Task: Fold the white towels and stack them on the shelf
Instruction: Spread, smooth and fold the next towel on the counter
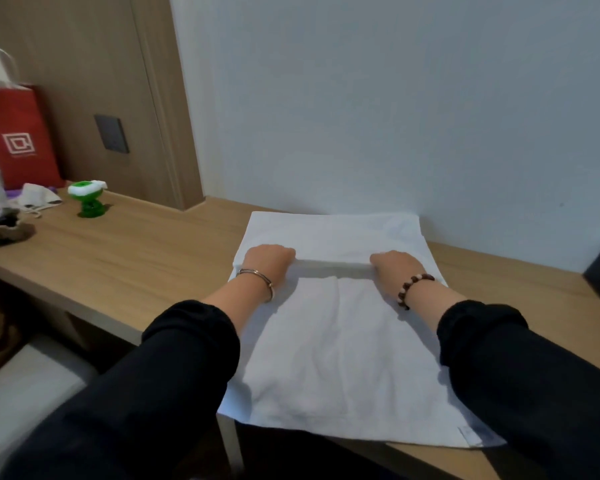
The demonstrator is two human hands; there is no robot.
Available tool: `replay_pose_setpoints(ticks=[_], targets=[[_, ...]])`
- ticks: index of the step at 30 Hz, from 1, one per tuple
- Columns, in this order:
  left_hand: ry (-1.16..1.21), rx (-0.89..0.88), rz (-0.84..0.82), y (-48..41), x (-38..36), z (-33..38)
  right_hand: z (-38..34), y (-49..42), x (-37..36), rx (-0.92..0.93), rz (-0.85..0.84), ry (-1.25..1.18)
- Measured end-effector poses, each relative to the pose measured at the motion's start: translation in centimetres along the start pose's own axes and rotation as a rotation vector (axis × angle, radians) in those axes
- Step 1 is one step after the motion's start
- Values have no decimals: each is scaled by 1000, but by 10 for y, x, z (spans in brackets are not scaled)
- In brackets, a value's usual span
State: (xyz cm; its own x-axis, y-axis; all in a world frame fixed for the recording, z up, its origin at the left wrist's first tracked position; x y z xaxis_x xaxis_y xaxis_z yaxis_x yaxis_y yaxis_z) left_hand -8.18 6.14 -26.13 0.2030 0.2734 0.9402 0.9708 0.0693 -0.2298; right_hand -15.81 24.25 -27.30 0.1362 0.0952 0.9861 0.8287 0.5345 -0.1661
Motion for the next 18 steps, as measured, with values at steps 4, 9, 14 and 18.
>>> replay_pose_setpoints(ticks=[4, 9, 14, 18], targets=[[133, 116, 226, 10, 52, -18, 2, 10, 77, -52, 371, -175], [151, -111, 379, 69, 91, -4, -15, 75, 116, 29, 435, -225], [-7, -151, -193, 122, 26, 14, -23, 125, 19, 74, -279, -200], [60, -11, -448, 135, -29, 20, -10, 129, -40, -37, -452, -205]])
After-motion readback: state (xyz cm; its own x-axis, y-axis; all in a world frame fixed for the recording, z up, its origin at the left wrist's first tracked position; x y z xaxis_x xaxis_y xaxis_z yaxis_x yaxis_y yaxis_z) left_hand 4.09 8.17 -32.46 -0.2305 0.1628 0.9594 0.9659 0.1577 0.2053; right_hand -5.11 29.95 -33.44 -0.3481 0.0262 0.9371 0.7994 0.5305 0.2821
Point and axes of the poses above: each hand's wrist, its own y-axis away from the middle knuckle, its own x-axis out of the back of the hand, z = x × y, the point moved 9 cm from there along -y, towards the middle knuckle, and after that the axes turned 8 degrees about -y, right-handed, at the moved point
